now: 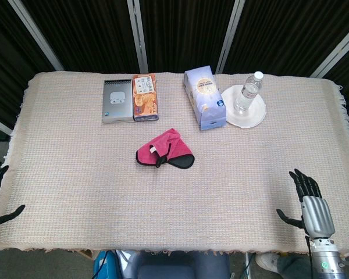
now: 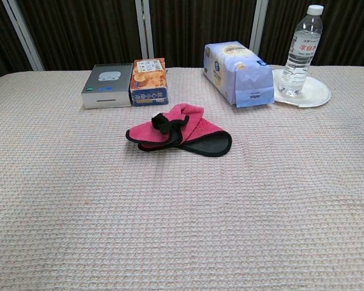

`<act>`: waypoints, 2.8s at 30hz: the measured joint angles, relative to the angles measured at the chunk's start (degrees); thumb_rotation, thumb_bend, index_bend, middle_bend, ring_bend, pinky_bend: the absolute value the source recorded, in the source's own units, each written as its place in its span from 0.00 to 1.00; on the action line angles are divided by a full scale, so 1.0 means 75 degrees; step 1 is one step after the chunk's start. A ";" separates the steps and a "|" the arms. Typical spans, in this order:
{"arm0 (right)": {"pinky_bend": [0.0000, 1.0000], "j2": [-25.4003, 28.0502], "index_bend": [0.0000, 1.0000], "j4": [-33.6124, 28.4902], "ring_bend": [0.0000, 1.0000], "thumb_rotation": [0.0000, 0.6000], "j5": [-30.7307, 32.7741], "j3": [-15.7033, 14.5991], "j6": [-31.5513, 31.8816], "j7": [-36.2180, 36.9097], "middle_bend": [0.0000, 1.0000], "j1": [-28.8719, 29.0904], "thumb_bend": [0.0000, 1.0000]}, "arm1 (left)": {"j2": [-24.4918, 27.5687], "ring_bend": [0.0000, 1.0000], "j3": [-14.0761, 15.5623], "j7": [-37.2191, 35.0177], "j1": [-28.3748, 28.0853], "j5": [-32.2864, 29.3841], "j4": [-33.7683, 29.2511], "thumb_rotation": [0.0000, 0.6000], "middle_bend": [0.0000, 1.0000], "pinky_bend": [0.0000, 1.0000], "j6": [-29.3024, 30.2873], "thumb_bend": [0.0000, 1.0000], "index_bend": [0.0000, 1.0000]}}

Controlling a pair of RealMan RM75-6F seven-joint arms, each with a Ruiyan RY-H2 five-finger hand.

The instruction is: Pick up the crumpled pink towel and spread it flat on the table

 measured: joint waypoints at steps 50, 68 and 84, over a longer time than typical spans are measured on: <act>0.00 -0.0247 0.00 0.0270 0.00 1.00 0.0609 0.0420 -0.0165 -0.0227 0.00 0.0186 0.22 | -0.1466 0.00 -0.1489 0.4207 -0.3263 -0.1114 -0.1079 1.00 0.02 0.00 -0.3204 0.21 0.27; 0.00 -0.0301 0.00 0.0572 0.00 1.00 0.1016 0.0649 -0.0400 0.0243 0.00 0.0280 0.22 | -0.3762 0.00 -0.2108 0.5519 -0.5267 -0.1965 0.0476 1.00 0.06 0.00 -0.4026 0.28 0.36; 0.00 -0.0318 0.00 0.0633 0.00 1.00 0.1033 0.0693 -0.0413 0.0452 0.00 0.0296 0.22 | -0.4900 0.00 -0.1973 0.5480 -0.5861 -0.1962 0.1933 1.00 0.09 0.00 -0.3809 0.28 0.42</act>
